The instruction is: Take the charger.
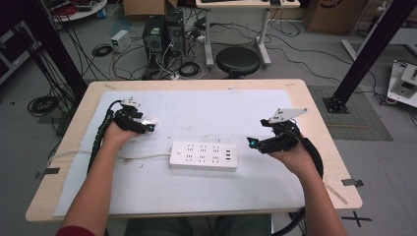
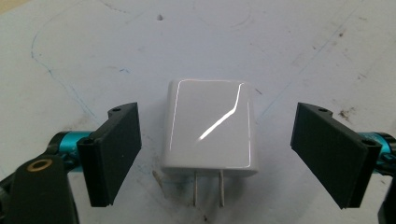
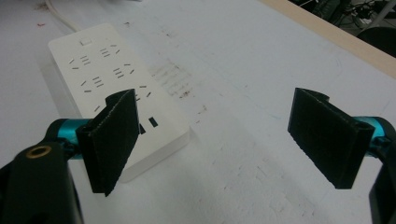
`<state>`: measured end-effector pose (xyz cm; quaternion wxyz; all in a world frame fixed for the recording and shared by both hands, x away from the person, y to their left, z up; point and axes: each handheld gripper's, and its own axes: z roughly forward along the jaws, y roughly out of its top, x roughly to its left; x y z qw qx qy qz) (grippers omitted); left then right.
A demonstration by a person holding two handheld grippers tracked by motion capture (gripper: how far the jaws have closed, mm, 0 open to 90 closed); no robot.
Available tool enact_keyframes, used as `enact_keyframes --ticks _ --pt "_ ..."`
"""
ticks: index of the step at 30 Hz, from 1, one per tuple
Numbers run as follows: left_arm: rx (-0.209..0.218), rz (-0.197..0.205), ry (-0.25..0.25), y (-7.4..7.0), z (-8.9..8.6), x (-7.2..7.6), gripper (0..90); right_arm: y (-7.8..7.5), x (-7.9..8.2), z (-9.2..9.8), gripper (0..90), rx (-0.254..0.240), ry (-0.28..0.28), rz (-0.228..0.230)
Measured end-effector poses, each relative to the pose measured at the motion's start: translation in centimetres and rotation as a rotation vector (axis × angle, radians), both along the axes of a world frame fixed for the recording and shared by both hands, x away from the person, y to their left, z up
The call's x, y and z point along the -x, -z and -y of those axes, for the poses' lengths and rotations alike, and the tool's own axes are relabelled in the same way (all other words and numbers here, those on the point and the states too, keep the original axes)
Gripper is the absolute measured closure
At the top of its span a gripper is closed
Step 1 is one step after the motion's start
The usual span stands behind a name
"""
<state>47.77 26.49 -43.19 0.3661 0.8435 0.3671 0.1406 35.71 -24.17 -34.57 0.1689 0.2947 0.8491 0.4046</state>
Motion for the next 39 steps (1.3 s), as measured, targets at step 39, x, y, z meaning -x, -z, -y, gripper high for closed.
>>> enact_keyframes --ticks 39 --pt "-0.057 0.007 0.003 0.69 0.69 -0.04 42.4 0.33 0.09 0.18 17.1 -0.011 -0.001 -0.012"
